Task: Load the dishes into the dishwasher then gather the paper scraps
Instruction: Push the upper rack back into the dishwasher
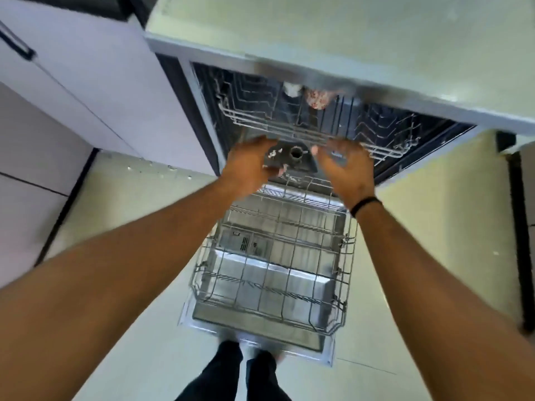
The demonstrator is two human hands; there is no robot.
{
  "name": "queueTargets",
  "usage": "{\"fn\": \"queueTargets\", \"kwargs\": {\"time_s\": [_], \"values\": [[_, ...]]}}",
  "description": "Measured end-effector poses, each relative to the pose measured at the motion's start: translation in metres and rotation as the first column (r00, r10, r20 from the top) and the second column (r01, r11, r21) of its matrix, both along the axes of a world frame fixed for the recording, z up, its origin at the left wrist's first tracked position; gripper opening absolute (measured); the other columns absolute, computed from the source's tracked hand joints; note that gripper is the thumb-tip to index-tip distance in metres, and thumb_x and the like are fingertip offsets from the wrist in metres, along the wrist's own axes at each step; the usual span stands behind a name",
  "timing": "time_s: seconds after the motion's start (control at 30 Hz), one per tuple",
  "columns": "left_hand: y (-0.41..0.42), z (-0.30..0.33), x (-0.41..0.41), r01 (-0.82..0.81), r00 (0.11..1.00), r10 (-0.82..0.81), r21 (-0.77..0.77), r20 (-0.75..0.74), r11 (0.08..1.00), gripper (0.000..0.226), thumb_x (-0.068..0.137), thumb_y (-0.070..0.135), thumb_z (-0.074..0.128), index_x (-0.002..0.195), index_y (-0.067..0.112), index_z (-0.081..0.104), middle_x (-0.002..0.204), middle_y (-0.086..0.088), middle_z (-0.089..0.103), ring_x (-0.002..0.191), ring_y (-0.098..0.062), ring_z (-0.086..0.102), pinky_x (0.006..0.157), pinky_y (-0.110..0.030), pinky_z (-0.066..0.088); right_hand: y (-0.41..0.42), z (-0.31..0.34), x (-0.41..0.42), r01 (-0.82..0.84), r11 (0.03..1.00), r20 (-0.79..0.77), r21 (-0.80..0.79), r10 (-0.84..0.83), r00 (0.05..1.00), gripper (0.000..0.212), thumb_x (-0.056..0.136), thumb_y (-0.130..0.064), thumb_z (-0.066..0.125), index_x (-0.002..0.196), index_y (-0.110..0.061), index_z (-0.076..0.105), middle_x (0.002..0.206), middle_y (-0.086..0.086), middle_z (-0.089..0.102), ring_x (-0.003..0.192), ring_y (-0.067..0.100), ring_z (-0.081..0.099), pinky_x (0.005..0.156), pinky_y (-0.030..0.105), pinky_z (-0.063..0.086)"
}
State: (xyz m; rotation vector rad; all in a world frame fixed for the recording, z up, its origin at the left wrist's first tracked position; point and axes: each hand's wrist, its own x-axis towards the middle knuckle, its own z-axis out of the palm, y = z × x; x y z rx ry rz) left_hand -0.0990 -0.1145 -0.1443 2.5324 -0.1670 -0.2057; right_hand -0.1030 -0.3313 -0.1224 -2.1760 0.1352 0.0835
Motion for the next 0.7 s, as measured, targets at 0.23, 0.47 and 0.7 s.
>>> {"fn": "queueTargets", "kwargs": {"time_s": [0.23, 0.47, 0.7], "values": [[0.037, 0.121, -0.155, -0.222, 0.970, 0.197, -0.189, -0.143, 0.957, 0.051, 0.088, 0.033, 0.078, 0.134, 0.021, 0.063, 0.135, -0.004, 0.061, 0.122, -0.021, 0.057, 0.097, -0.024, 0.039, 0.009, 0.112, -0.114, 0.047, 0.991, 0.027, 0.129, -0.051, 0.998, 0.024, 0.091, -0.042, 0.071, 0.092, -0.018, 0.072, 0.092, -0.007, 0.071, 0.089, 0.003, 0.065, 0.077, 0.023, 0.052], [0.060, 0.195, -0.258, -0.373, 0.928, 0.352, -0.310, -0.121, 0.875, 0.052, 0.086, 0.036, 0.079, 0.134, 0.027, 0.060, 0.133, 0.010, 0.057, 0.121, -0.008, 0.051, 0.099, -0.025, 0.038, 0.065, 0.189, -0.185, -0.058, 0.962, -0.014, 0.267, 0.064, 0.998, 0.017, 0.096, -0.027, 0.066, 0.090, -0.012, 0.071, 0.085, 0.002, 0.071, 0.080, 0.015, 0.065, 0.069, 0.020, 0.048], [0.104, 0.233, -0.287, -0.446, 0.878, 0.477, -0.430, -0.040, 0.785, 0.056, 0.089, 0.032, 0.077, 0.140, 0.026, 0.056, 0.141, 0.008, 0.056, 0.127, -0.010, 0.049, 0.094, -0.022, 0.040, 0.138, 0.229, -0.205, -0.192, 0.949, 0.042, 0.252, 0.187, 0.981, 0.011, 0.094, -0.028, 0.068, 0.090, -0.019, 0.072, 0.083, -0.004, 0.073, 0.080, 0.011, 0.069, 0.075, 0.027, 0.057]]}}
